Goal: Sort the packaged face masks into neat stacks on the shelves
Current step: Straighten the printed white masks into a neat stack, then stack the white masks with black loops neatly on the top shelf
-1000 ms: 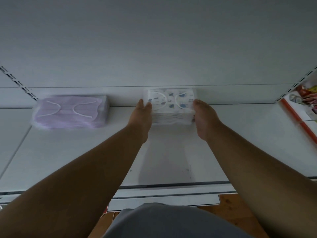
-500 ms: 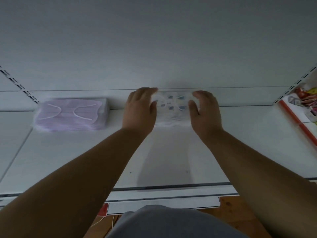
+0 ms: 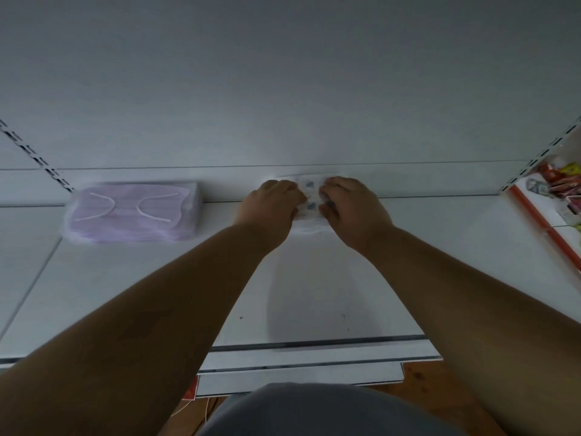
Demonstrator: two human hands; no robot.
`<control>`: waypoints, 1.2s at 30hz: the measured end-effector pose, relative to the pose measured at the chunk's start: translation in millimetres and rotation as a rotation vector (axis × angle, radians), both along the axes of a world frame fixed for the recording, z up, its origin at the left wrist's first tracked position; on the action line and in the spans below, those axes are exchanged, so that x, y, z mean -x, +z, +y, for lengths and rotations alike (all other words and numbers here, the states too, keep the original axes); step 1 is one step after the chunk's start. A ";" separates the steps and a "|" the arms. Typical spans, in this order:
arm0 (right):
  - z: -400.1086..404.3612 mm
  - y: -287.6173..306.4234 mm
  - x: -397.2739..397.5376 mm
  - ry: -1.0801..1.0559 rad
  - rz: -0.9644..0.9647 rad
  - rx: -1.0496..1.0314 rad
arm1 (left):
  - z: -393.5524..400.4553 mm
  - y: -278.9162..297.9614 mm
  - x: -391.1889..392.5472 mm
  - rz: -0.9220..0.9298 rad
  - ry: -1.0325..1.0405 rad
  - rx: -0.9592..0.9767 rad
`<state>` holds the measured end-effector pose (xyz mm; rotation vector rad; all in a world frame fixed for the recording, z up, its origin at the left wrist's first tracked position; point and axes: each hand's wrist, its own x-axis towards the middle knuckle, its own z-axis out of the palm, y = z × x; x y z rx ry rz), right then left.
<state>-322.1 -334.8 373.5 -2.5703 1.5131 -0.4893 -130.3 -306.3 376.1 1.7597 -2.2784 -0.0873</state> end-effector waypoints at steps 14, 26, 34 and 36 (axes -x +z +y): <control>28.8 30.1 8.3 -0.097 -0.145 0.057 | 22.9 16.8 -1.7 0.160 0.026 0.175; 107.8 99.1 -4.8 0.042 -0.279 0.206 | 138.8 54.7 13.2 0.165 0.095 0.321; 206.0 149.3 39.9 0.180 -0.376 0.257 | 238.8 113.2 60.9 0.163 0.166 0.459; 227.3 160.4 52.8 0.216 -0.408 0.326 | 265.1 125.0 75.5 0.167 0.182 0.494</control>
